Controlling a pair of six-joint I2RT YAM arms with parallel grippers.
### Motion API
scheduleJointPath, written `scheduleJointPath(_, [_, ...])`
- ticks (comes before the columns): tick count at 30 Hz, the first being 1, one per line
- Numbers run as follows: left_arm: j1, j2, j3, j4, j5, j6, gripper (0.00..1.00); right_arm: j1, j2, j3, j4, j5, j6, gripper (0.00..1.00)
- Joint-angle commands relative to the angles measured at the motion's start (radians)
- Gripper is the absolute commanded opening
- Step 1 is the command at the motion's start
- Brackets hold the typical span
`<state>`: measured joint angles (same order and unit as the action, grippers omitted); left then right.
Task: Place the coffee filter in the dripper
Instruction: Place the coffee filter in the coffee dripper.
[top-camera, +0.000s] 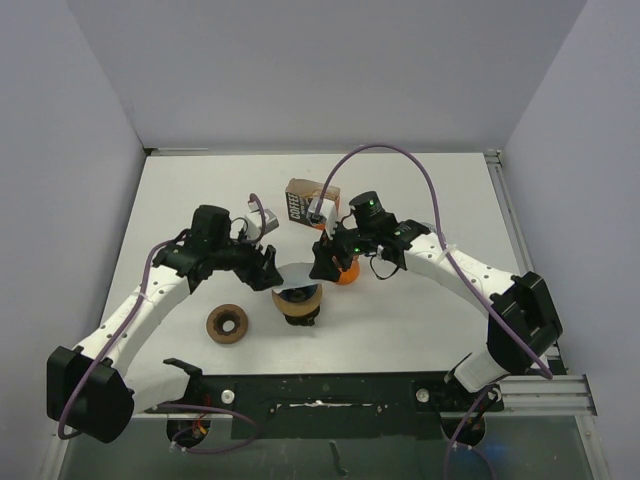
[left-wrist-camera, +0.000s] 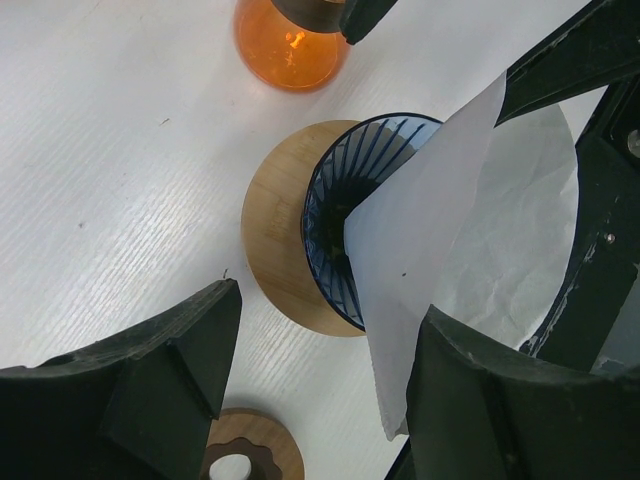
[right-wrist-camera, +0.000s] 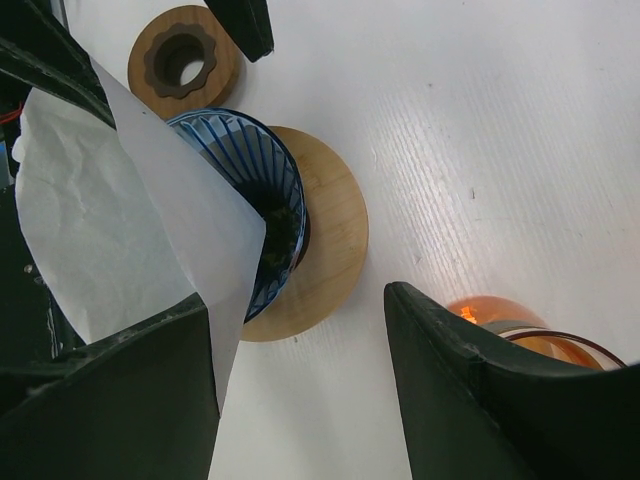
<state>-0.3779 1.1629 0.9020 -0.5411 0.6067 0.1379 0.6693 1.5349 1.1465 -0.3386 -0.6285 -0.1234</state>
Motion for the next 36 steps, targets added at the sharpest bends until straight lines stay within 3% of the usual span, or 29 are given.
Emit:
scheduleJointPath(1, [0.004, -0.027, 0.002, 0.047, 0.018, 0.005, 0.60, 0.006, 0.009, 0.047, 0.011, -0.015, -0.022, 0.60])
scheduleJointPath(36, [0.005, 0.056, 0.031, 0.077, -0.034, -0.081, 0.64, 0.024, 0.057, 0.078, 0.000, 0.058, 0.011, 0.60])
